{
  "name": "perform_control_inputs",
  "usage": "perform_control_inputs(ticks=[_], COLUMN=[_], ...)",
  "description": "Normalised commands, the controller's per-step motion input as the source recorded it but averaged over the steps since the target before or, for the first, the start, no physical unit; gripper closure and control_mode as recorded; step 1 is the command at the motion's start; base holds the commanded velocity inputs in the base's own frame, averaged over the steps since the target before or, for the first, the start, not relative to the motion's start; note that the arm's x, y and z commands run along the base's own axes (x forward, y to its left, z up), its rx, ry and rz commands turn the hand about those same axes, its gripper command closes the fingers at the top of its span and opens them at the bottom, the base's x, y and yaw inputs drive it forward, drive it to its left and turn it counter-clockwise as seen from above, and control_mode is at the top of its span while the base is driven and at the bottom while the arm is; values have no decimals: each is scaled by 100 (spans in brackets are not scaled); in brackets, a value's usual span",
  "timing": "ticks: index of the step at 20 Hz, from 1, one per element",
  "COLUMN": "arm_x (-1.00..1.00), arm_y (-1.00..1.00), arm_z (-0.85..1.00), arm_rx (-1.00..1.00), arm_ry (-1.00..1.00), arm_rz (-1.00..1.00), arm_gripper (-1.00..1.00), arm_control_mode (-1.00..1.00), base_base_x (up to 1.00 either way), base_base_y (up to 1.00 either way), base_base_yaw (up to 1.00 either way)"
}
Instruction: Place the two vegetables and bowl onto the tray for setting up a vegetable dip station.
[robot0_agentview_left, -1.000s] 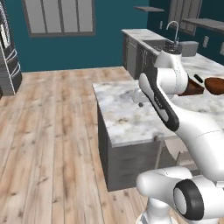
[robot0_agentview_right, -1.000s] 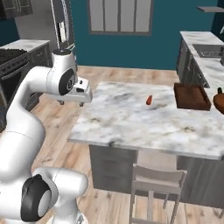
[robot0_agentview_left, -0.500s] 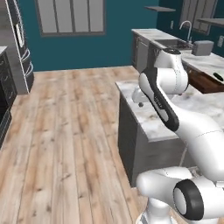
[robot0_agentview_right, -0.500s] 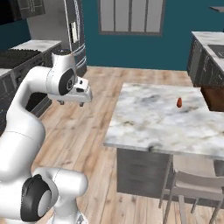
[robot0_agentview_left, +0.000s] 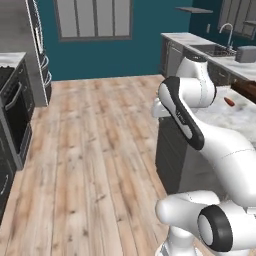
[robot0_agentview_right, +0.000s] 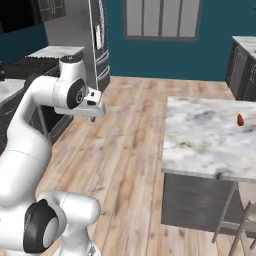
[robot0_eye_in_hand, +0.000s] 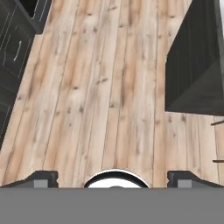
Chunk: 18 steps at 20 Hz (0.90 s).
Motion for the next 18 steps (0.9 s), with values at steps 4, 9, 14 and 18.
perform_control_inputs(ticks=[4,9,14,18], arm_x=[0,0,0,0], arm_y=[0,0,0,0], arm_z=[0,0,0,0], arm_rx=[0,0,0,0], arm_ry=[0,0,0,0], arm_rz=[0,0,0,0], arm_gripper=[-100,-100,-100,-100], arm_control_mode=[100,100,100,100], base_base_x=[23,48,52,55], base_base_y=[68,29,5,3], base_base_yaw=[0,-5,0,0])
